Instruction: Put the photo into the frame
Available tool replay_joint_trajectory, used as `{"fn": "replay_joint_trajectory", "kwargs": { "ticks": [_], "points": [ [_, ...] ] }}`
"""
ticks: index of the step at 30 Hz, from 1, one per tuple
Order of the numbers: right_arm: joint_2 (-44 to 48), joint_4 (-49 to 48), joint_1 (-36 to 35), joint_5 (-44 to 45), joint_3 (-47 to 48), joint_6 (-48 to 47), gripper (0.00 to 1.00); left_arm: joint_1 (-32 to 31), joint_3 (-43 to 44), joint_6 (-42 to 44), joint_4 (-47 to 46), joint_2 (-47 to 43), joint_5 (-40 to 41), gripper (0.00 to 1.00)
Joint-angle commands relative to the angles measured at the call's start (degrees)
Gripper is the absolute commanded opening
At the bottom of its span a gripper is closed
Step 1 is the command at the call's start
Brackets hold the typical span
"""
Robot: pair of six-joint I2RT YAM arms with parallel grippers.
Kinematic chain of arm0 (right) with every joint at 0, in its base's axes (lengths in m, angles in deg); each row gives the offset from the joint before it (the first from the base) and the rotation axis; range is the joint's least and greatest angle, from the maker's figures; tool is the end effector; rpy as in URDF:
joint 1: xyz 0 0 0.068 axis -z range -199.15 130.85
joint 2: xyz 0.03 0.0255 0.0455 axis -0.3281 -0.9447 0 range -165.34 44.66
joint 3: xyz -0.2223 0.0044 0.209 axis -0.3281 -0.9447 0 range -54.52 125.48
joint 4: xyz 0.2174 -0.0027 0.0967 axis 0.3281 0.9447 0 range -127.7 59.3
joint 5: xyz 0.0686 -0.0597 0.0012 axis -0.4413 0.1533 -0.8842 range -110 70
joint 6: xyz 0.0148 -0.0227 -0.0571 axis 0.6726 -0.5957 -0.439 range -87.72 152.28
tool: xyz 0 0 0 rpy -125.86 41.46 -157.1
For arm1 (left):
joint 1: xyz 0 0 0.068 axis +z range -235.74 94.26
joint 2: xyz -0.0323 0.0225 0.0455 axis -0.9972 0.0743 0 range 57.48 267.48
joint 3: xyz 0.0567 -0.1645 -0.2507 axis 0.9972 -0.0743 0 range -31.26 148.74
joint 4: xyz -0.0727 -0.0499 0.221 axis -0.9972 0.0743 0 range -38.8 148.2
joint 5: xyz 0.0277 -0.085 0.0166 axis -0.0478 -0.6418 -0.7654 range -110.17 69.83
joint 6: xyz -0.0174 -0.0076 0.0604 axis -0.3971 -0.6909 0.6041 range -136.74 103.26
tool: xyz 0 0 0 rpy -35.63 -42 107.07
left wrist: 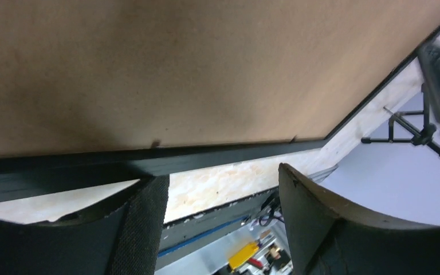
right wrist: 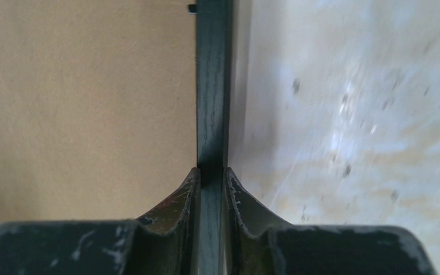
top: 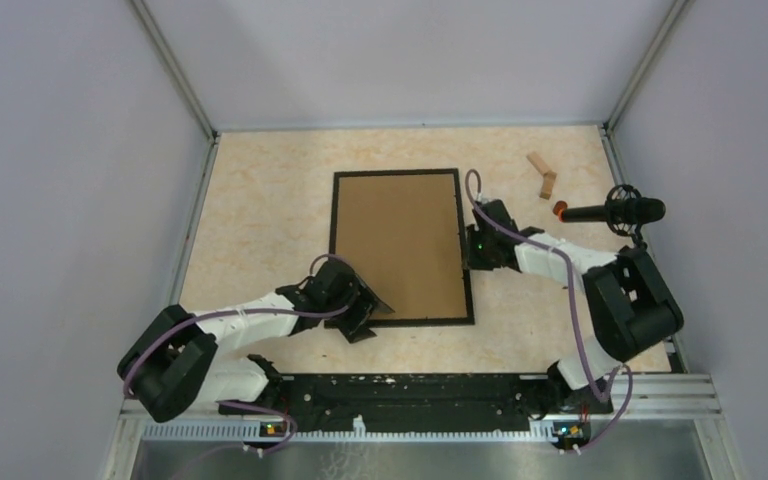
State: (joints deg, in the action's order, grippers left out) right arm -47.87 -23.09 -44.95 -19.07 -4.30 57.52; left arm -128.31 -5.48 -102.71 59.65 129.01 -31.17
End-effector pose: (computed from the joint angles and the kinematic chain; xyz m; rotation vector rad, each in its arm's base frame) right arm 0.2730 0.1312 0.2042 -0.0066 2.5963 0.3130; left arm 0.1361 -0.1377 0.1812 -0.9829 2.7124 -0.9595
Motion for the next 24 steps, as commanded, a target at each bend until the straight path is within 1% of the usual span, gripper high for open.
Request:
{"fn": "replay_joint_trajectory", "kwargs": {
  "ticks": [1,3,6,9,10,12,14,15,16,18,20,22,24],
  "points": [
    [6.96,7.26,-5.32,-1.56,-10.13,8.18,0.10,5.06,-2.01,1.25,-1.62,1.33,1.86,0.74],
    [11.73,5.19,-8.33,-4.50,-13.83,12.80,0.09,8.96,-2.28,4.52,-0.59,1.33,1.28,0.74],
    [17.61,2.79,-15.74,-5.49,-17.70,19.25,0.08,17.33,-1.04,12.21,2.81,1.34,-0.12,0.73],
    [21.15,0.69,-22.19,-8.80,-17.97,22.60,0.11,24.23,2.77,22.67,8.44,2.65,3.62,0.72],
    [21.81,0.88,-22.71,-10.20,-17.20,22.69,0.15,26.84,3.95,25.74,10.38,3.40,4.26,0.72],
    [23.21,5.13,-22.19,-9.94,-13.29,20.45,0.38,32.21,5.98,33.08,11.34,4.94,4.45,0.74],
    [24.03,11.65,-20.14,-5.62,-6.67,14.06,0.59,36.17,8.83,39.29,12.24,6.94,3.93,0.78],
    [23.94,13.71,-17.18,-3.96,-3.48,10.75,0.66,37.62,10.20,42.05,12.98,7.63,3.90,0.80],
    [23.35,15.13,-15.07,-3.94,-0.74,7.37,0.71,38.27,11.72,44.44,13.81,8.24,4.05,0.82],
    [20.87,16.35,-6.41,-6.34,4.11,2.09,0.76,38.77,13.68,47.05,15.07,8.59,4.58,0.84],
    [16.55,16.41,0.20,-6.81,8.92,-2.00,0.79,38.81,14.30,48.60,14.81,8.28,0.82,0.85],
    [9.90,16.49,4.31,-5.56,14.44,-5.74,0.83,38.25,14.08,48.09,15.35,8.08,-3.07,0.86],
    [3.46,16.62,7.40,-4.64,20.18,-7.48,0.86,37.07,12.44,45.95,15.53,7.25,-6.15,0.86]
  ]
}}
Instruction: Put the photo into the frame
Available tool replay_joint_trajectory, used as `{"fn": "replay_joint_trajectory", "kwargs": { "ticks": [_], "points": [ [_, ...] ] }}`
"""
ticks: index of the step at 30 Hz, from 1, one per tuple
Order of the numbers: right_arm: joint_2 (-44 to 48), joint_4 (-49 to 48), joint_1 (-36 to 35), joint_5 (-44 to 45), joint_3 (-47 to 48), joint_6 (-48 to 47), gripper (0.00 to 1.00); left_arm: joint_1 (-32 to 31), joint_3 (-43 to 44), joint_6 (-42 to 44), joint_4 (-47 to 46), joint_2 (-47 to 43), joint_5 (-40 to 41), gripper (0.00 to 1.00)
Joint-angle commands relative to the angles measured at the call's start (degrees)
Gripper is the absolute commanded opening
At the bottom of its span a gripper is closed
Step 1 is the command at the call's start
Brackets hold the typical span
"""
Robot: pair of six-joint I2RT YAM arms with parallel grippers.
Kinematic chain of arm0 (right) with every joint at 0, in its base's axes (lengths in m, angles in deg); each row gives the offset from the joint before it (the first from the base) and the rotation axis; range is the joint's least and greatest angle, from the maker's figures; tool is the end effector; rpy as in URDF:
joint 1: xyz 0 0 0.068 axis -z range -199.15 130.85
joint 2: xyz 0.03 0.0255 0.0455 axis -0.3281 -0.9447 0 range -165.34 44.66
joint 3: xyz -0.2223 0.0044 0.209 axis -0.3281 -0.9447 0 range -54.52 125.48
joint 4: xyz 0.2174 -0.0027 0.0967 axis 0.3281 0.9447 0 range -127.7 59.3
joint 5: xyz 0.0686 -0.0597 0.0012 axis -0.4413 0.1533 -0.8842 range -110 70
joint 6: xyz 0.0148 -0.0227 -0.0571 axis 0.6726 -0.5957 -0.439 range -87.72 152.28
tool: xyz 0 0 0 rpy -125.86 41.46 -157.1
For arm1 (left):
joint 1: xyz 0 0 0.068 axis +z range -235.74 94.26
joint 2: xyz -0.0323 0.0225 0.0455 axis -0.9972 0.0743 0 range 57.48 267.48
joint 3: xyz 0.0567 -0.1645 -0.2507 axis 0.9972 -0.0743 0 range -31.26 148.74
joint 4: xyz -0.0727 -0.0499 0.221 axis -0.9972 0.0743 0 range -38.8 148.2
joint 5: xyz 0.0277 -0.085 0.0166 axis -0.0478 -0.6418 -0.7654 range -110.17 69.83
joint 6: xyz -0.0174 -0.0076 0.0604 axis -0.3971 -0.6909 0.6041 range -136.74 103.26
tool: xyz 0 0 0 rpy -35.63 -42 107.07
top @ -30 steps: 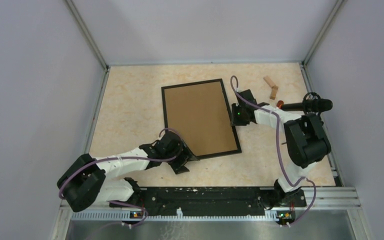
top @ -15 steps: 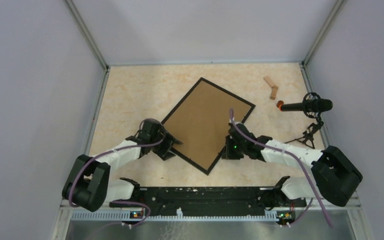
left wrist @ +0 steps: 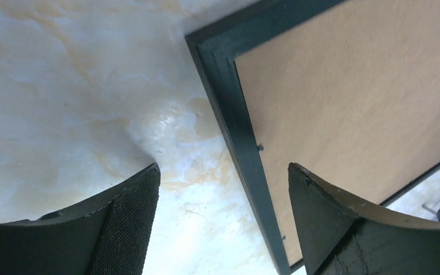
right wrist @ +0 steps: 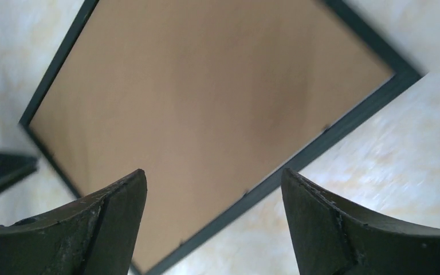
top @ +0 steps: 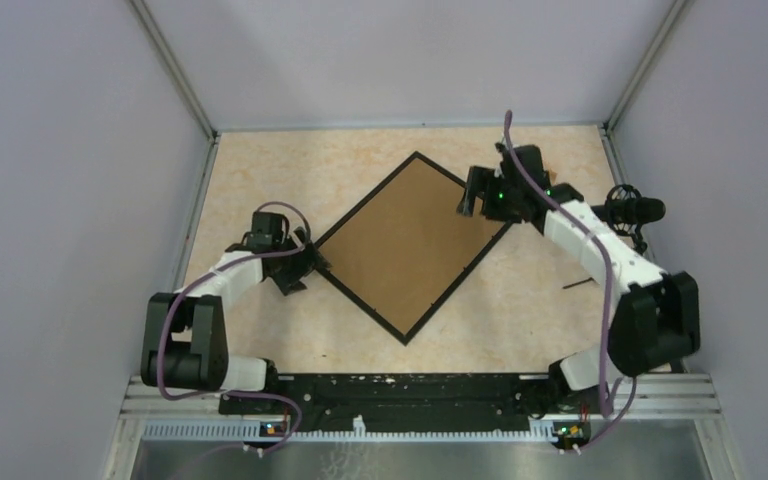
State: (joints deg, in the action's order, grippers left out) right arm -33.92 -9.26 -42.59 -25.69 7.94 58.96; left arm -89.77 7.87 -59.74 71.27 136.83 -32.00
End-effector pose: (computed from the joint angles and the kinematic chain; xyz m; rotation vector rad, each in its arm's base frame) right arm 0.2514 0.1143 0.3156 0.0179 2.4101 0.5357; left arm 0.2306 -0.0263 0.2040 -0.8295 2.5664 -0.5415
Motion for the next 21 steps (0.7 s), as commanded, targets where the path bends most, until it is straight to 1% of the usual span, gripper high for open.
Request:
{"fn": "replay_joint_trajectory", "kwargs": {
  "ticks": [1,5,7,9,12,16,18,21],
  "points": [
    [-13.83,2.47,6.41,1.89,10.60,-9.64,0.86,-2.39,-1.96,1.58,3.76,-1.46,-6.25,0.86],
    [-26.49,1.59,11.00,0.16,19.83,-11.35,0.88,-7.51,-8.20,-6.10,0.99,-6.85,-8.41,0.86],
    [-31.97,1.80,12.30,-0.41,25.35,-12.55,0.88,-10.92,-10.62,-9.23,-2.26,-8.22,-8.71,0.83],
    [-36.54,2.49,12.70,0.00,29.43,-14.28,0.88,-13.99,-11.74,-11.20,-5.73,-7.82,-8.47,0.79],
    [-41.53,2.96,13.04,0.82,33.13,-15.94,0.88,-15.29,-10.63,-10.76,-7.04,-3.92,-8.83,0.75],
    [-43.43,2.71,13.08,-1.33,32.15,-16.47,0.88,-15.24,-7.20,-8.55,-5.51,1.13,-7.64,0.71],
    [-41.92,1.66,13.07,-2.65,28.99,-15.69,0.86,-15.13,-5.54,-7.31,-4.12,2.46,-4.88,0.68],
    [-38.35,-0.90,12.86,-4.05,21.72,-14.17,0.84,-14.03,-3.56,-5.90,-3.02,4.34,-2.07,0.64]
  ]
}}
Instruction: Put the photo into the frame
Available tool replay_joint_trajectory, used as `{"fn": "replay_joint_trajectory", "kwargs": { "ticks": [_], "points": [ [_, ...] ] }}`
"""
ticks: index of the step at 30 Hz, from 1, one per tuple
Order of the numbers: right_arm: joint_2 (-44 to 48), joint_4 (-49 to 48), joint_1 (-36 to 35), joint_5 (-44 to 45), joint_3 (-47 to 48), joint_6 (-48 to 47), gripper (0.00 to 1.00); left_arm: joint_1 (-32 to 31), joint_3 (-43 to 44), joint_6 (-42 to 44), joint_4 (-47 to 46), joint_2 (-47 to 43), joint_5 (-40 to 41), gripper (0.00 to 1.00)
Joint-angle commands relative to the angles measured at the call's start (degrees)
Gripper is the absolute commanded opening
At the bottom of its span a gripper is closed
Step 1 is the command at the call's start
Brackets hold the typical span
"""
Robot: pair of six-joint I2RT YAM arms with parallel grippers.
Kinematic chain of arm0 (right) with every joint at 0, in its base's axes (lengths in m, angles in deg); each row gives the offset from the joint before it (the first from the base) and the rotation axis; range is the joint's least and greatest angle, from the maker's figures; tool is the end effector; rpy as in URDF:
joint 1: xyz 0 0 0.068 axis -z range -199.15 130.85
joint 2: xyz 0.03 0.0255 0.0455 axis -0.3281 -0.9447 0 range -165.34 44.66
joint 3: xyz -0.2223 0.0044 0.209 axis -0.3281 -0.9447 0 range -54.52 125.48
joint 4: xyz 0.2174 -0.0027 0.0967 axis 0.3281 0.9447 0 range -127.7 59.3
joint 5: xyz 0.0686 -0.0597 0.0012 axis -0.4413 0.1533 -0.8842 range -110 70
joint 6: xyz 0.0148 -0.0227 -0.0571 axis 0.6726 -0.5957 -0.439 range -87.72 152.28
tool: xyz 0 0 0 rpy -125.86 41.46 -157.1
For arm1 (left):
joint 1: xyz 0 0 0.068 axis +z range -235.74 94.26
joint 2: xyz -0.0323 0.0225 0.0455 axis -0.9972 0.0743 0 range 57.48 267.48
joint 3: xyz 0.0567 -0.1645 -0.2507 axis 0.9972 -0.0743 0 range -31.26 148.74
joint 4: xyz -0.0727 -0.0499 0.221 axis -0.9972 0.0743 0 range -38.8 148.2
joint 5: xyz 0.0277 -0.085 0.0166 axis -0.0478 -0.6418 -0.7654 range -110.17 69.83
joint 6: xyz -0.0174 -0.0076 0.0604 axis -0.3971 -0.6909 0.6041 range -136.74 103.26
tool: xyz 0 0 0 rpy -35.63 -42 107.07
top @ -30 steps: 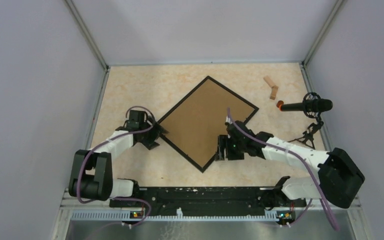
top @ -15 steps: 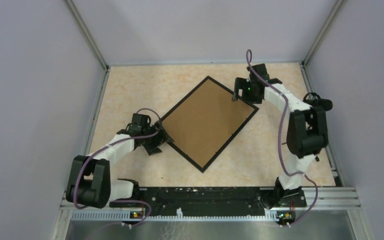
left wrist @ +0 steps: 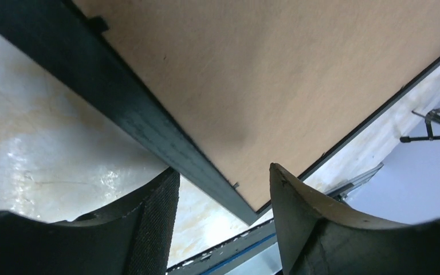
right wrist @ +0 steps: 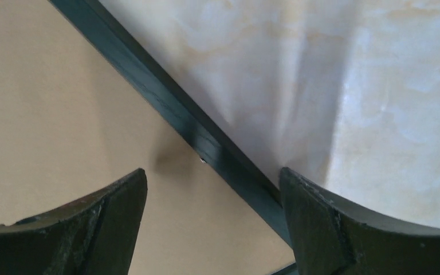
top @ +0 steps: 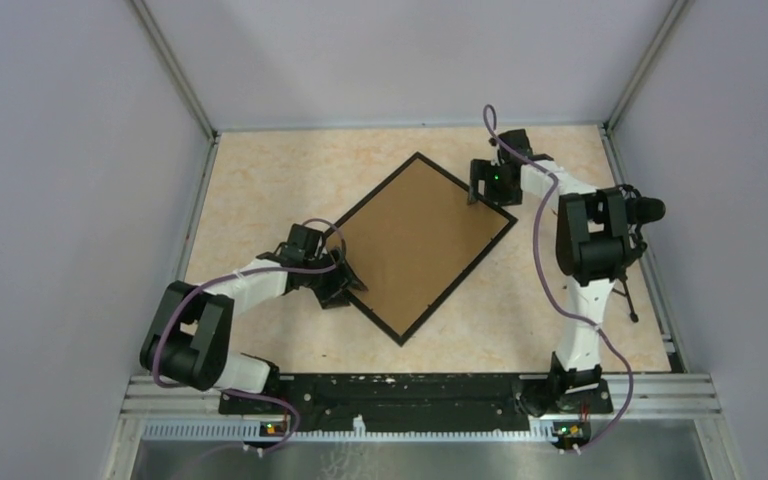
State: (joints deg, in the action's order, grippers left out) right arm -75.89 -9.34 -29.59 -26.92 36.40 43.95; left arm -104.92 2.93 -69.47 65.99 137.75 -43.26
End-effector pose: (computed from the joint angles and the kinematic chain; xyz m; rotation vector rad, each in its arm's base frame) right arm 0.4480 0.0885 0.2093 -0.0173 2.6008 0.2972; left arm 0.2046 -0.0914 0.1862 -0.6723 2.7498 -0.8987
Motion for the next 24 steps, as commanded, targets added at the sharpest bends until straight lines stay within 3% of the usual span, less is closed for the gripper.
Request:
{"fn": "replay_joint_trajectory", "kwargs": {
  "ticks": [1,14,20,24],
  "points": [
    [4.78,-1.27,-0.30,-3.30,-9.31,1.47,0.83,1.85,1.95,4.61,2.53,4.21,9.49,0.63],
    [29.44,-9.16,-12.57,-12.79,-40.89,14.43,0.80,13.89,16.88,20.52,8.25,18.68,12.08,0.58],
    [36.86,0.51,-9.02,-7.89,-39.72,11.49,0.78,18.67,24.71,28.81,15.25,26.69,12.02,0.53],
    [33.68,4.79,-2.92,-9.34,-35.78,7.42,0.59,21.46,24.55,30.48,15.09,26.11,14.26,0.42]
  ]
}}
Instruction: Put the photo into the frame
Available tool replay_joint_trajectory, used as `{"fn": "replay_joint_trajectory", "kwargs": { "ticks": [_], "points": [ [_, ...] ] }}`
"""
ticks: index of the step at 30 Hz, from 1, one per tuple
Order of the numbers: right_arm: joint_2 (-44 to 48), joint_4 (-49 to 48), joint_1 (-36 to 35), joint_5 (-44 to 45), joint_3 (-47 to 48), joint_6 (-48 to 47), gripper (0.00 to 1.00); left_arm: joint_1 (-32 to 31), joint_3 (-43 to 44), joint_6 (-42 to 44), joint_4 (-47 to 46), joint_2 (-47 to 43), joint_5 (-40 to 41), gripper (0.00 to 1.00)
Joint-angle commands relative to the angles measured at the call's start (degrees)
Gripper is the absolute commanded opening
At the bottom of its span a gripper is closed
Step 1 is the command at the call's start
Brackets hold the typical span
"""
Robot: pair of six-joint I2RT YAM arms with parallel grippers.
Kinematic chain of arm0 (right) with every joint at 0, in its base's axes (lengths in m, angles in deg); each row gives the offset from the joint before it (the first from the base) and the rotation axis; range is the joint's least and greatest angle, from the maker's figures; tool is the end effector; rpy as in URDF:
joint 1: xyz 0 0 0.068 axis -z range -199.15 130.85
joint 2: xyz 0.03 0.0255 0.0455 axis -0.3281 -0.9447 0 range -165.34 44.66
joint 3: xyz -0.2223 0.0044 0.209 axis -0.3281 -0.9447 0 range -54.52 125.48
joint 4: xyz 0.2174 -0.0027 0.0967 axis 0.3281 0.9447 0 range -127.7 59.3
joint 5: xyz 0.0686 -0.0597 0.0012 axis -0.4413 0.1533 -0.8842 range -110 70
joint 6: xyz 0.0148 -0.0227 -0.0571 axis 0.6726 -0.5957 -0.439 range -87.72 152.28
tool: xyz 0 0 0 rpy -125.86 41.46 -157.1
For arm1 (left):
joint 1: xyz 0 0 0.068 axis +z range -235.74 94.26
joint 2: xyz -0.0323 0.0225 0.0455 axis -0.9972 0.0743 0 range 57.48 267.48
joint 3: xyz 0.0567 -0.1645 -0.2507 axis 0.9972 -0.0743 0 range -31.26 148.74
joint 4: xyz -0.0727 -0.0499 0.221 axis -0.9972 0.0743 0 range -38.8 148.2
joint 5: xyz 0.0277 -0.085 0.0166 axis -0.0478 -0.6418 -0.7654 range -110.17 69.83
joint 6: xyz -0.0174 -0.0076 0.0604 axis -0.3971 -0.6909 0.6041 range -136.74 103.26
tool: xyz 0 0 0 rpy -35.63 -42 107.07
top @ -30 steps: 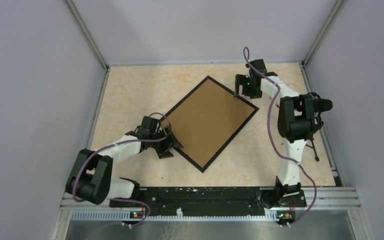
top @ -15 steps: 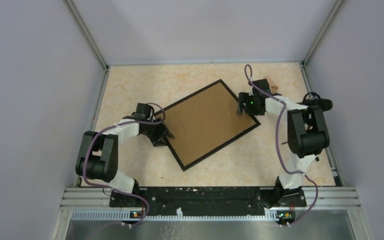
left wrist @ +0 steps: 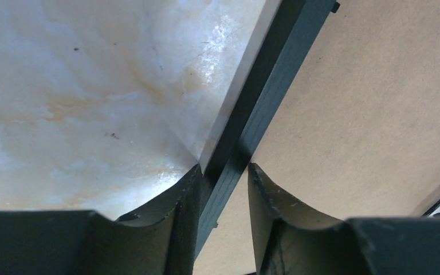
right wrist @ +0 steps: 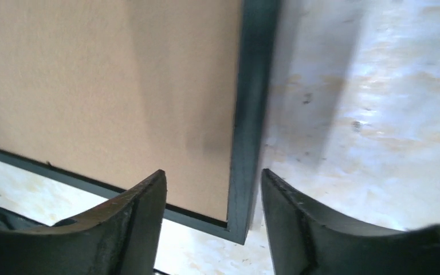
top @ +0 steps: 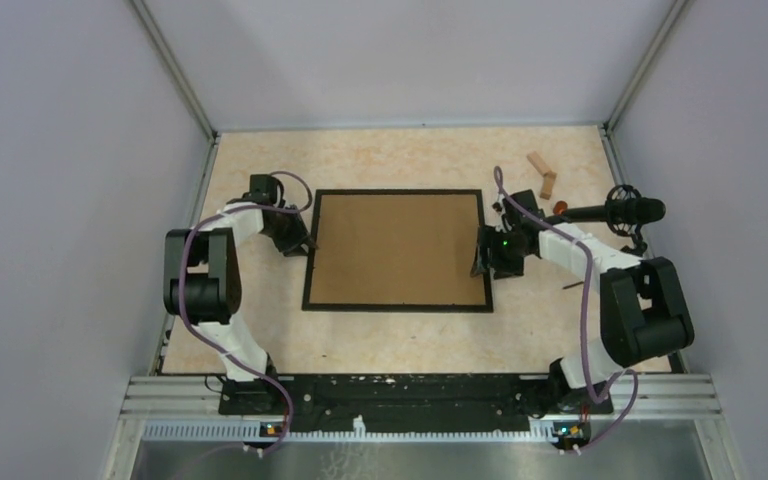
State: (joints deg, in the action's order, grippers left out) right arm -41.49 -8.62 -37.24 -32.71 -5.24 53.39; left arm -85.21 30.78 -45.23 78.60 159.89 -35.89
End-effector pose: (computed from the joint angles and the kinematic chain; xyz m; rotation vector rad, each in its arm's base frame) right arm 0.2451 0.0913 0.2154 0.0072 2.7800 0.4901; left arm 0.3360 -0.0101 0.1954 -0.6254 2.7181 -0.5058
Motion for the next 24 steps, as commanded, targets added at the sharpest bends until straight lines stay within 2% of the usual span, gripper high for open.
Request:
{"fn": "replay_joint_trajectory", "kwargs": {
  "ticks": [1,6,11,15,24],
  "points": [
    [-1.90,4.80,4.84,-2.99,7.26,-2.90,0.56,1.73,-3.98,6.13,1.69,3.75,6.35,0.40],
    [-5.75,7.28,5.00,0.01,11.30,-5.88,0.47,1.75,-4.97,6.72,0.76,4.18,4.18,0.35],
    [-7.50,7.57,5.23,1.74,11.17,-6.93,0.40,1.66,-6.27,7.20,0.45,0.44,4.70,0.42],
    [-8.09,6.82,5.54,1.76,11.20,-6.59,0.36,1.58,-7.62,7.08,0.19,-0.86,5.08,0.41],
    [-9.41,6.45,6.27,0.73,11.54,-7.24,0.28,1.47,-7.83,7.04,-0.07,1.71,6.50,0.24]
  ]
}}
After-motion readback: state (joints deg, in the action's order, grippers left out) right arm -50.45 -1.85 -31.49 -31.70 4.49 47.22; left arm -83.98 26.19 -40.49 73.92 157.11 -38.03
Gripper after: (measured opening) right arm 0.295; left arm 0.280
